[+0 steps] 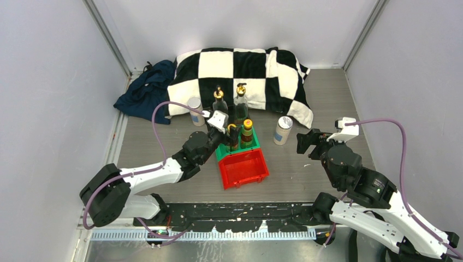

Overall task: Organize the condiment bottles
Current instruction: Place the bottle in the storage box.

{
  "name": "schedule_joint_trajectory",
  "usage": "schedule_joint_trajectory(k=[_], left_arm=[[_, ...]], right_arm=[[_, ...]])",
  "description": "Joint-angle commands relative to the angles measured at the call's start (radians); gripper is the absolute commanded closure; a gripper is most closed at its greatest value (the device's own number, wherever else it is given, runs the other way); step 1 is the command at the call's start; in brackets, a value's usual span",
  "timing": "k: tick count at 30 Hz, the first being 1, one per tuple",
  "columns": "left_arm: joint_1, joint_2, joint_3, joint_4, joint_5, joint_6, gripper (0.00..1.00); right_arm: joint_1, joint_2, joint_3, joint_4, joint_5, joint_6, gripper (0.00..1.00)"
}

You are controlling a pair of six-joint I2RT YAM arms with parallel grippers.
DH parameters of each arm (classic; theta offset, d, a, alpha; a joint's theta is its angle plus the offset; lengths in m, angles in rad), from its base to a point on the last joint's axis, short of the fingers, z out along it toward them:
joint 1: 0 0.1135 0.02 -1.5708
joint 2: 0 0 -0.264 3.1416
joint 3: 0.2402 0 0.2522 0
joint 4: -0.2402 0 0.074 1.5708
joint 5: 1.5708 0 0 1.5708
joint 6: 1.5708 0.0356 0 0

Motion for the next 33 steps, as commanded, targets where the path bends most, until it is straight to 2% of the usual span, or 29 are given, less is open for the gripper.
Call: schedule_joint_trajectory(k=[1, 8, 16, 22, 26, 33], left_arm=[[0.005, -0.056, 0.019, 0.038, 0.002, -0.008, 0.27], [-0.001, -0.131, 0.06, -0.054, -0.011, -0.007, 0.24], [-0.02, -0.305, 0.179, -0.305, -0.09, 0.019, 0.23], [-0.021, -0.417, 0.203, -0.448, -0.203, 0.021, 0.16], [-0.021, -0.429, 0.224, -0.53, -0.305, 0.011, 0.12], [-0.01, -0.392, 0.286, -0.622, -0.398, -0.001, 0.01]], right_arm=[[0.0, -0.007, 0.005, 0.035, -0.004, 0.011, 0.16], [0.0, -0.011, 0.016, 0.033, -0.009, 0.007, 0.16], [0.0, -0.014, 0.042, 0.047, -0.01, -0.015, 0.16], [0.0, 0.011, 0.052, 0.08, -0.026, -0.046, 0.15], [0.0, 0.038, 0.05, 0.111, -0.037, -0.062, 0.15], [0.0, 0.082, 0.035, 0.168, -0.06, -0.084, 0.13]])
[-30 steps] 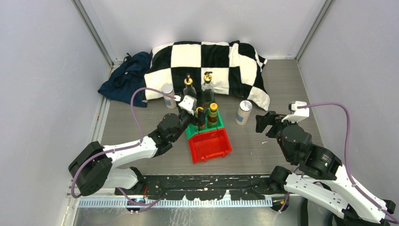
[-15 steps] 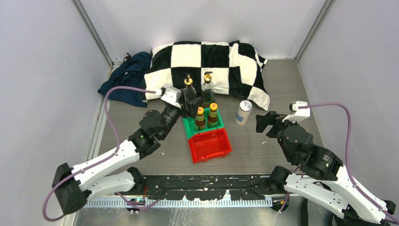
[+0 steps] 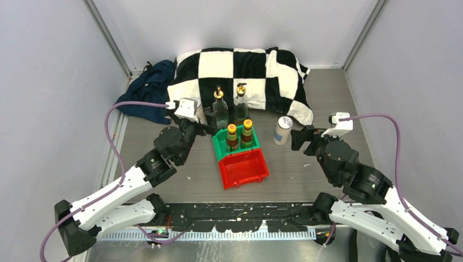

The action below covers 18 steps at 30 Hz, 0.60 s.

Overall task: Organize the condiment bottles
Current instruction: Place the bottle in the storage box.

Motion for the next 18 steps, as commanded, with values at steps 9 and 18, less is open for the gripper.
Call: schedule_joint_trajectory(k=[9, 18], left_arm=[[0.197, 0.122, 0.233, -0.293, 0.082, -0.132, 0.03], [0.419, 0.227, 0.369, -0.441, 0.351, -0.201, 0.04]], right_arm=[[0.0, 0.058, 0.007, 0.11, -0.015, -0.038, 0.12], [0.0, 0.061, 0.011, 0.099, -0.015, -0.044, 0.12]])
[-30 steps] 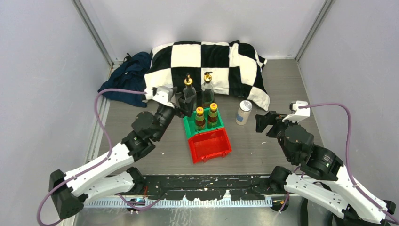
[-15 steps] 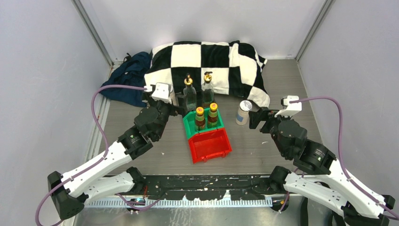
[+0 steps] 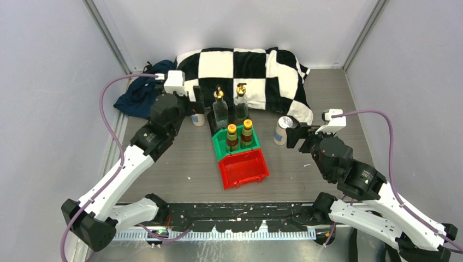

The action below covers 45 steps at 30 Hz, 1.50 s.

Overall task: Organize the condiment bottles
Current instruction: Place the bottle in the storage box, then pick up the bottle from the center of the board.

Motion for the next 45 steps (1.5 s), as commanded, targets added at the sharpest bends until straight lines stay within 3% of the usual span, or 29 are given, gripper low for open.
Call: schedule_joint_trajectory(k=[1, 7, 15, 21, 33, 45], left_arm=[[0.092, 0.044, 0.087, -0.098, 0.174, -0.053, 0.03], [0.189, 0.165, 0.223, -0.226, 0.292, -0.078, 0.03], [0.229, 0.352, 0.47, -0.44, 0.371, -0.076, 0.03], [0.253, 0.414, 0.51, -0.47, 0.38, -0.09, 0.04], [0.312, 0.25, 0.154, -0.128, 0.422, -0.145, 0.04], [0.313, 0.07, -0.243, 0.35, 0.337, -0.177, 0.06]], right_arm=[[0.0, 0.006, 0.011, 0.038, 0.002, -0.013, 0.12], [0.0, 0.014, 0.01, 0.042, -0.002, -0.017, 0.12], [0.0, 0.016, 0.003, 0.044, -0.001, -0.017, 0.12], [0.0, 0.016, 0.001, 0.04, 0.006, -0.018, 0.12], [0.0, 0.04, 0.002, 0.054, -0.001, -0.021, 0.12], [0.0, 0.026, -0.001, 0.055, -0.008, -0.025, 0.11]])
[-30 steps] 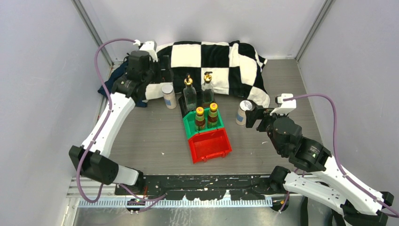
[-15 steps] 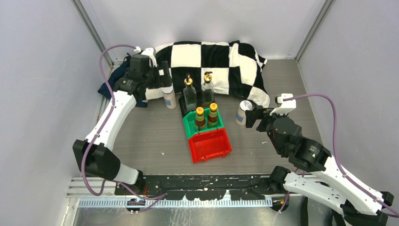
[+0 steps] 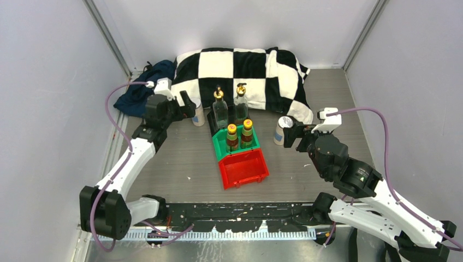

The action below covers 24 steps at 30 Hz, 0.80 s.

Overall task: Organize the condiment bottles
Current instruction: Pick up the bottle from the center of the board.

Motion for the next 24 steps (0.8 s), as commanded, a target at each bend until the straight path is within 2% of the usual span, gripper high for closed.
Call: schedule_joint_trajectory(k=[1, 10, 24], left_arm=[[0.004, -0.062, -0.094, 0.286, -0.044, -0.005, 0.06], [0.004, -0.088, -0.248, 0.505, -0.029, 0.144, 0.08], [0.004, 0.052, -0.199, 0.614, 0.198, 0.363, 0.13]], right_arm=[[0.0, -0.011, -0.001, 0.039, -0.005, -0.014, 0.12], [0.0, -0.007, -0.008, 0.044, -0.012, -0.009, 0.12], [0.0, -0.004, -0.02, 0.045, -0.003, -0.012, 0.11]])
